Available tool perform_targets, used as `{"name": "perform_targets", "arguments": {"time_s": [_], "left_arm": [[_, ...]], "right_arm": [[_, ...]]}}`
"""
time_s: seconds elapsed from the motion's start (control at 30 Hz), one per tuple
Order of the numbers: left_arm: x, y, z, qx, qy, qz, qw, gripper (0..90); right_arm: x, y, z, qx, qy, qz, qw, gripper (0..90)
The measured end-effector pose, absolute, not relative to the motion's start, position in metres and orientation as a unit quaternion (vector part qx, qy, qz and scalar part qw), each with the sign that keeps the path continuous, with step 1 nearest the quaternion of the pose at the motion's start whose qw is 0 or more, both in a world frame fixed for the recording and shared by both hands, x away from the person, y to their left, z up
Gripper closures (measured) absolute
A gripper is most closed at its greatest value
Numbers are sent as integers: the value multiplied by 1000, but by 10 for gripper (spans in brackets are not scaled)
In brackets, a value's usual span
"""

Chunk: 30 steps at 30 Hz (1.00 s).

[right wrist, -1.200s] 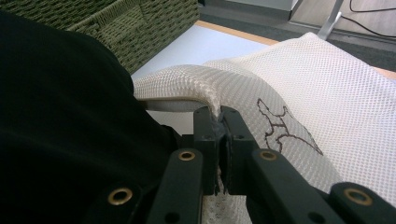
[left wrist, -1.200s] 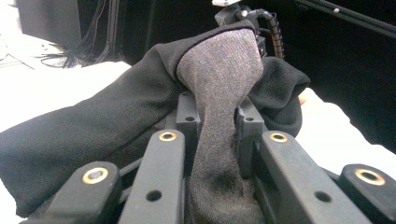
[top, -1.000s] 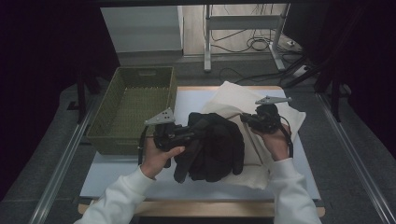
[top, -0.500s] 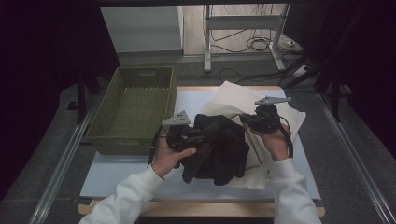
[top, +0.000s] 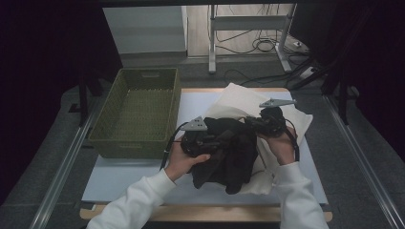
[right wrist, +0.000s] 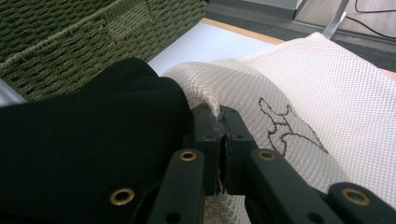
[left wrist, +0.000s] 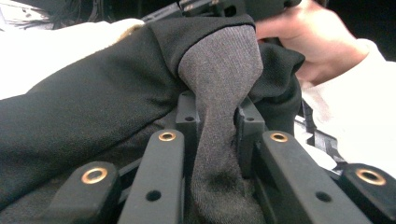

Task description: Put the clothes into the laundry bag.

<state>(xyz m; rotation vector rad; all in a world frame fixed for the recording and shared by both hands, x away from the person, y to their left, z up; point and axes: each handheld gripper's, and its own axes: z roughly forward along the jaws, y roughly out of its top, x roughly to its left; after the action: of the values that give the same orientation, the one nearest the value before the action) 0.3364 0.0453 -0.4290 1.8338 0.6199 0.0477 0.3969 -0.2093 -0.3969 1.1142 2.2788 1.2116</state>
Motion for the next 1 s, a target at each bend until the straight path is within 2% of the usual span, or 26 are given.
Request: {"name": "perform_targets", "arguments": {"time_s": [0.33, 0.63, 1.0], "left_arm": [[335, 31, -448, 796, 259, -1, 548, 770], [339, 12, -458, 808, 261, 16, 528, 769], [358, -3, -476, 805, 296, -11, 513, 767]], "right_arm": [[396, -209, -396, 388, 802, 423, 165, 876], [394, -208, -395, 385, 804, 422, 166, 876], [391, -207, -395, 381, 809, 418, 163, 880]]}}
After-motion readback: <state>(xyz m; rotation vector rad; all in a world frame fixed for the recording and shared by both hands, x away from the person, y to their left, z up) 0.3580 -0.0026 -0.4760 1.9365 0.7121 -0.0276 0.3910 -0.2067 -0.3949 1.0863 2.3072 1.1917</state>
